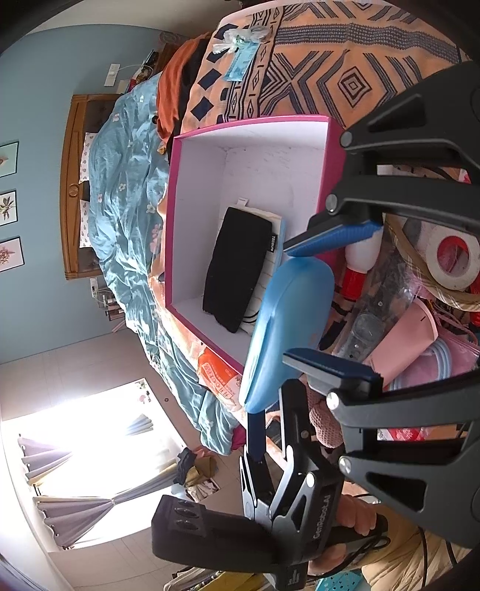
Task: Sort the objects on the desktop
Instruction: 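Carry the glasses case with both grippers over the pink box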
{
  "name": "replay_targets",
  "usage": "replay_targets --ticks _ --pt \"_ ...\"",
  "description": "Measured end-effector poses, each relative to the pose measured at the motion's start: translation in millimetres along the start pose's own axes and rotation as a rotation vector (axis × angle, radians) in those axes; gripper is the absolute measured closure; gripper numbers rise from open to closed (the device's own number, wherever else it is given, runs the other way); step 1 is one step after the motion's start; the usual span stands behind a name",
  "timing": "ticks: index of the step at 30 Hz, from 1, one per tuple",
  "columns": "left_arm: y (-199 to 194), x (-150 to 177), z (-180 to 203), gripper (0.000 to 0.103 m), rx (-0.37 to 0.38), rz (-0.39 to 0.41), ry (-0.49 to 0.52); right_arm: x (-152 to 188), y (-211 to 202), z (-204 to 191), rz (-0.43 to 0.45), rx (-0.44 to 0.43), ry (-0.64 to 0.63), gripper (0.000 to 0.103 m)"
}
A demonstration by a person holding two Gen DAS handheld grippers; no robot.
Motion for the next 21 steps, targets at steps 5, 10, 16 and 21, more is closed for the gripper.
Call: replay_targets --ticks 5,10,16,21 --pt "0.9 -1.5 0.3 0.018 0.001 -0.001 -0.005 -3.9 1.0 1.0 -0.002 0.003 -0.004 0.049" --pt "2.2 -4.6 0.0 0.018 -0.004 0.0 -0.008 -6.8 3.7 2.3 -0.006 0.001 -0.004 0.048" --pt "6.2 -13.6 -2.9 0.018 -0.017 0.0 -0.011 -10.3 6.4 5.1 -0.011 -0.007 0.002 0.049" --pt "10.1 -19.5 -8.8 0.018 -0.02 -0.004 -0.02 -16.0 10.7 9.4 -0.016 -0.014 0.008 0.049"
Point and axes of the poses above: each gripper's, at about its wrist camera, not at the fingertips, and y roughly the way its jaws point, z to its right, x to its underside, the point moved 9 cm from there along y, roughly the way its jaws point, and after that the axes turned 8 degrees about -z, right-handed, at the moved point
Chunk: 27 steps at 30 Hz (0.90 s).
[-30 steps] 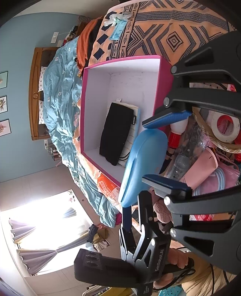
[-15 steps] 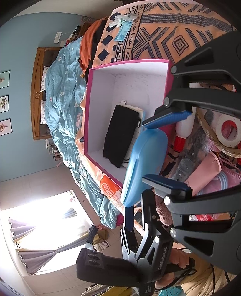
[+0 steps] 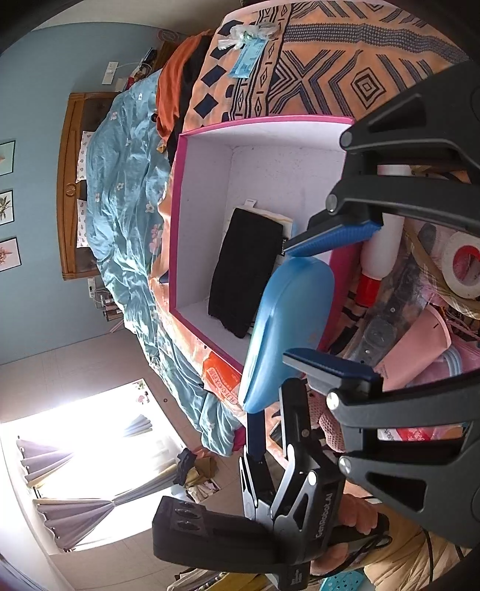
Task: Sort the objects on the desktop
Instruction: 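Carry the glasses case with both grippers over the pink box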
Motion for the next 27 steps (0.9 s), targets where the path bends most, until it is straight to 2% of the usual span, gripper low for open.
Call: replay_targets --ticks 27 --pt "35.3 -10.9 -15.3 0.018 -0.034 -0.068 -0.049 -12.3 33.2 20.8 -0.065 -0.014 0.025 0.049"
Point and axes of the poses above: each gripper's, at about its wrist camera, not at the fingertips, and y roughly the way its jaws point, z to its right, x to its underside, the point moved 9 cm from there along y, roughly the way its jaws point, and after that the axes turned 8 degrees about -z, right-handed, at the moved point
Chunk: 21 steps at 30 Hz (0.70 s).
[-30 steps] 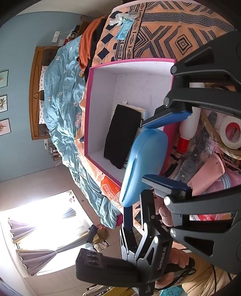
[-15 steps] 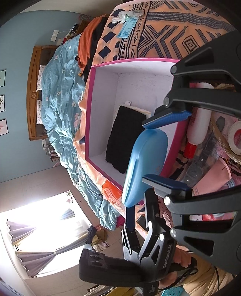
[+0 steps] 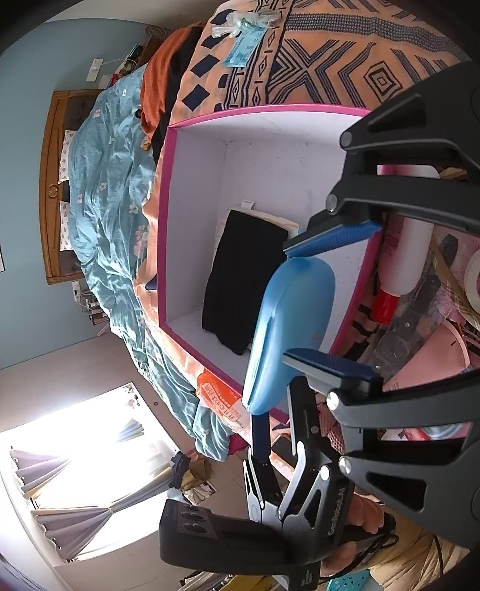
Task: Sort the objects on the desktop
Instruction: 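Carry the glasses case with both grippers over the pink box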
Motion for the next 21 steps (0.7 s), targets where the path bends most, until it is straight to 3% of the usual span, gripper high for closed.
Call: replay_targets --ticks 21 --pt "21.6 -2.1 -8.4 0.018 -0.03 -0.059 -0.028 -0.2 24.9 13.1 -0.052 -0.029 0.036 0.049"
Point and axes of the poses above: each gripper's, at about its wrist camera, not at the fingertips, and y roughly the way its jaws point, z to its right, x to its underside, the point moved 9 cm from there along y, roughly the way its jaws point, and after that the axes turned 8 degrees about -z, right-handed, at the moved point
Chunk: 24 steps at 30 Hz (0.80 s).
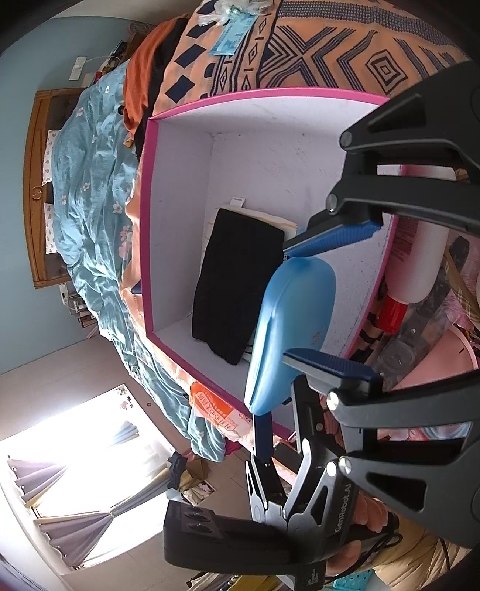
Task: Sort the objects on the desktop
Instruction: 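Carry the glasses case with both grippers over the pink box, then lower the glasses case into the box beside the towel and open both grippers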
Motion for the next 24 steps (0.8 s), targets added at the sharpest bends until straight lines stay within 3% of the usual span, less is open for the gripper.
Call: replay_targets --ticks 12,24 --pt "7.2 -2.5 -0.8 0.018 -0.035 -0.021 0.003 1.2 10.9 6.6 -0.039 -0.006 0.016 0.048" --pt "27.6 -1.9 0.3 0.018 -0.135 -0.089 0.035 3.7 28.8 19.2 -0.094 -0.033 0.057 0.048"
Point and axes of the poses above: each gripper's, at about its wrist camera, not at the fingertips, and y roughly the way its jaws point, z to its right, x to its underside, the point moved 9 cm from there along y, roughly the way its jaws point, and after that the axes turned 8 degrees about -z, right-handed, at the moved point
